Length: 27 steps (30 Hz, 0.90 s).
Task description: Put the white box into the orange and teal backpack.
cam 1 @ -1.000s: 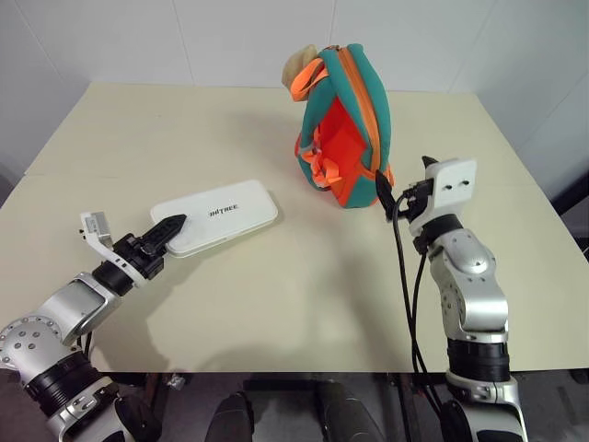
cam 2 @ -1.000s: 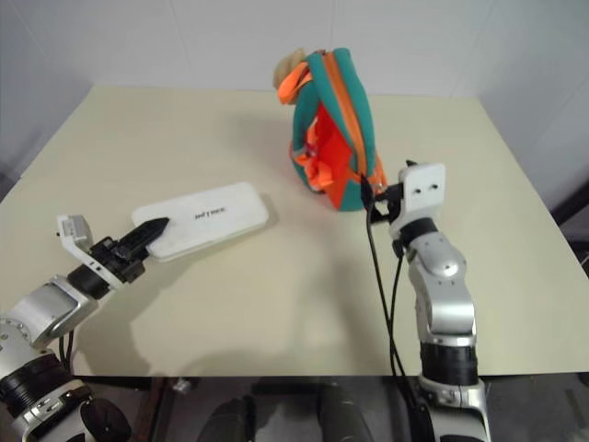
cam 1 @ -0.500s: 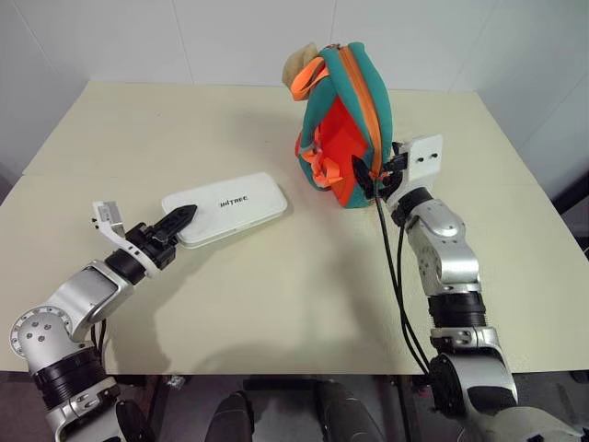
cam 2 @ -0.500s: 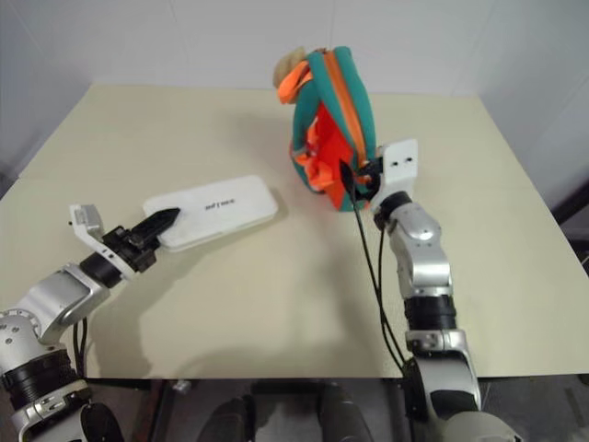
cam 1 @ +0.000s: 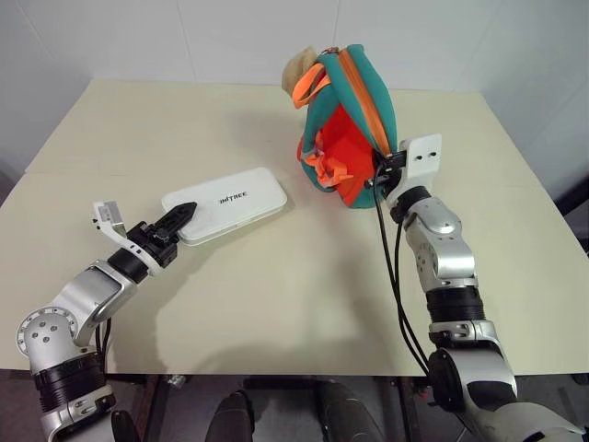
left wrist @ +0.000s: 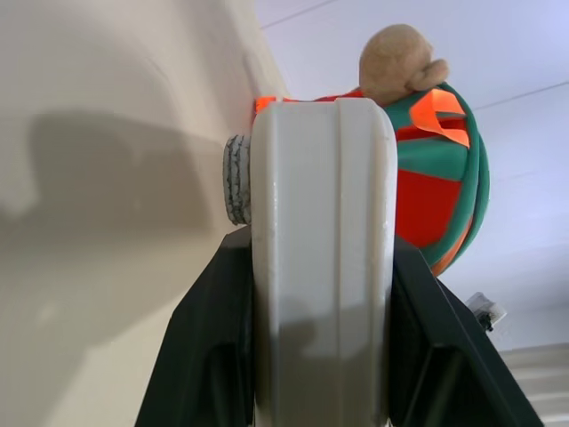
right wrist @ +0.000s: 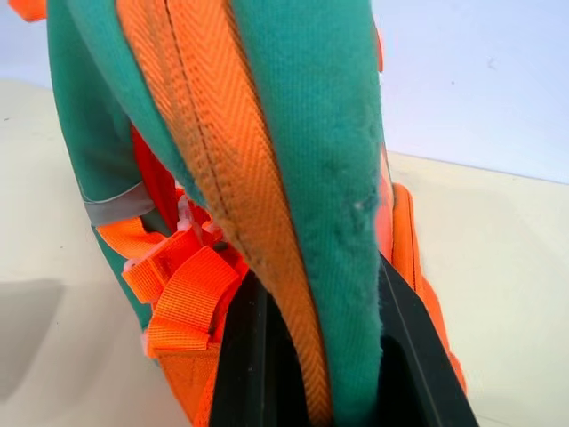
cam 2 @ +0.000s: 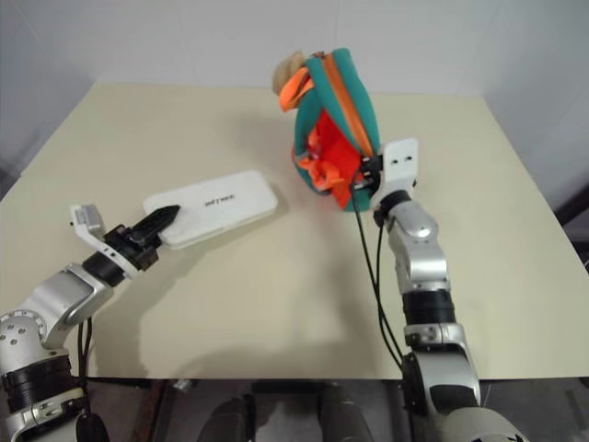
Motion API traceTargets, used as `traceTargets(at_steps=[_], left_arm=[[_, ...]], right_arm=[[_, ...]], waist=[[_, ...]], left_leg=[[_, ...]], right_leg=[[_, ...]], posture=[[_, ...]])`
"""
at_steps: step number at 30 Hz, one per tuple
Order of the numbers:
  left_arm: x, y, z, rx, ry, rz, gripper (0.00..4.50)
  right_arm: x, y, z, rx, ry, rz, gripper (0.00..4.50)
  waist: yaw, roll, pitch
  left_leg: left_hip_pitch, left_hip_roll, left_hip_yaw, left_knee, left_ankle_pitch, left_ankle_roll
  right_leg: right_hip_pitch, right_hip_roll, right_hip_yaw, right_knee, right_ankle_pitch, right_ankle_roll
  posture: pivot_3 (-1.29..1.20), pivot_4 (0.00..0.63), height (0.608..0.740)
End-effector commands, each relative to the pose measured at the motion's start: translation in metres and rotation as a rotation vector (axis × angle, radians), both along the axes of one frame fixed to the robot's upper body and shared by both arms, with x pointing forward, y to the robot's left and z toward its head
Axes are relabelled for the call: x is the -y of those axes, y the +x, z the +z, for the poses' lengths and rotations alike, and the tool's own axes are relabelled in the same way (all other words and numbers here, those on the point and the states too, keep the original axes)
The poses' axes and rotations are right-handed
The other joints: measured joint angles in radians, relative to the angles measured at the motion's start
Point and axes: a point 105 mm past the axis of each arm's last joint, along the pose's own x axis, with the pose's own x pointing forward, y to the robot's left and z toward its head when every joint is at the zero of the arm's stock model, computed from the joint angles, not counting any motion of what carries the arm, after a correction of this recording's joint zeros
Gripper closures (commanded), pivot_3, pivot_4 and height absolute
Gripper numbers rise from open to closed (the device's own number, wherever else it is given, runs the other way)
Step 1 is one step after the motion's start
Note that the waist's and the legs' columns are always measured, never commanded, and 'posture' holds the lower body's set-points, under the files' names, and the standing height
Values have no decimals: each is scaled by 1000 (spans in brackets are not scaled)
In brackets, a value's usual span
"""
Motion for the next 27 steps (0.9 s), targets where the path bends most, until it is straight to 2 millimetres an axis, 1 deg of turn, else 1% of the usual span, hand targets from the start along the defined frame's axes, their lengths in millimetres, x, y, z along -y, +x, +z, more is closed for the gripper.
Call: traceTargets(at_steps=[1, 3, 4, 7, 11, 15, 20, 24, 27], left_arm=[[0, -3, 13, 48, -25, -24, 3174], [0, -2, 14, 48, -33, -35, 3174], [-1, -1, 13, 41, -29, -38, 3174], [-13, 4, 12, 28, -13, -15, 3174], [-29, 12, 9, 4, 12, 10, 3174], [-40, 21, 8, -14, 45, 8, 3174], [-38, 31, 11, -13, 75, -31, 3174], [-31, 36, 12, -10, 86, -66, 3174], [-27, 39, 13, -9, 92, -83, 3174]], right_arm=[[-1, -25, 28, 88, -11, 52, 4486], [-2, -37, 26, 75, -17, 75, 4486], [-1, -47, 25, 71, -26, 83, 4486], [1, -74, 24, 48, -20, 106, 4486], [-1, -98, 23, 4, 18, 148, 4486], [3, -122, 18, -21, 62, 160, 4486], [9, -143, 12, -48, 85, 142, 4486], [14, -148, 9, -60, 80, 113, 4486], [19, -150, 4, -79, 45, 90, 4486]], waist=[[0, 0, 0], [2, 0, 0], [3, 0, 0], [5, 0, 0], [0, 0, 0], [4, 0, 0], [9, 0, 0], [11, 0, 0], [11, 0, 0]], left_leg=[[0, 0, 0, -1, 0, 0], [-2, 0, 0, -2, 0, 0], [-2, 0, -1, -2, 0, -1], [-3, 0, -1, -4, 0, -1], [-2, 0, 0, -3, 0, -1], [-1, 0, 0, -4, 0, -2], [-2, 0, 0, -6, -1, -2], [-3, 0, 0, -6, -1, -1], [-4, 0, 0, -7, -2, -1]], right_leg=[[0, 0, 0, 0, 0, 0], [-2, 0, 0, -1, 0, 0], [-3, 0, -1, -1, -1, -1], [-3, 0, -1, -1, -2, -2], [-3, 0, -1, 0, -2, -3], [-3, 0, -1, 0, -3, -4], [-3, 0, -2, -5, -3, -4], [-3, 0, -2, -7, -3, -4], [-3, 0, -2, -8, -3, -4]], posture=[[0, 150, 740], [0, 150, 740], [0, 150, 740], [0, 150, 740], [0, 150, 740], [0, 150, 740], [0, 150, 740], [0, 150, 740], [0, 150, 740]])
